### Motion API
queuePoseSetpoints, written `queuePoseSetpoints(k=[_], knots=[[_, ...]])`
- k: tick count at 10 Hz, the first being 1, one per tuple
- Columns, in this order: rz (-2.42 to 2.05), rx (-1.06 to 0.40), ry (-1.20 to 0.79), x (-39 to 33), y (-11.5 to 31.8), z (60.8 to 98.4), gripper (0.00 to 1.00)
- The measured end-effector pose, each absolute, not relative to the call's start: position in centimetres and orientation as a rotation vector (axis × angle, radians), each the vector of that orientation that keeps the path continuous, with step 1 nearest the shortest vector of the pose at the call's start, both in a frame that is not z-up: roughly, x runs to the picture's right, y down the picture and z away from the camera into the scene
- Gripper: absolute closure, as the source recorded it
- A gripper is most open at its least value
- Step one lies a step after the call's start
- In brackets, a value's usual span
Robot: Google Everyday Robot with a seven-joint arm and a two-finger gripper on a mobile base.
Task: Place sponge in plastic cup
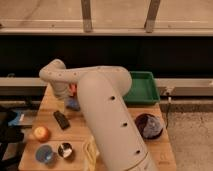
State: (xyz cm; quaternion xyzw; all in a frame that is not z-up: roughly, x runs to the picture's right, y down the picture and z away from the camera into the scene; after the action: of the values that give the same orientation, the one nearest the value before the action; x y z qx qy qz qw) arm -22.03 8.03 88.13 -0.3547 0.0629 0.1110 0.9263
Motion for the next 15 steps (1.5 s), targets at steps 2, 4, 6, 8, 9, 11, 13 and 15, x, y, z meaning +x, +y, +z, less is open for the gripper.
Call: queuePoseSetpoints(k=[2,4,6,8,9,11,13,15], knots=[[0.235,-0.727,0.114,-22.2,7.7,88.6,0.2],[0.238,-0.718,0.104,-22.1,6.8,89.1,0.2],[0.225,-0.713,0.092,-22.6,6.2,89.6,0.2],[0.214,-0.719,0.092,-23.0,5.9,90.2,0.2],[0.206,-0.722,0.102,-23.0,5.9,90.5,0.2],[0.18,-0.734,0.119,-23.5,6.2,91.0,0.2],[0.147,-0.747,0.142,-23.4,6.8,91.3,0.2],[0.119,-0.741,0.159,-23.4,7.4,91.4,0.2]])
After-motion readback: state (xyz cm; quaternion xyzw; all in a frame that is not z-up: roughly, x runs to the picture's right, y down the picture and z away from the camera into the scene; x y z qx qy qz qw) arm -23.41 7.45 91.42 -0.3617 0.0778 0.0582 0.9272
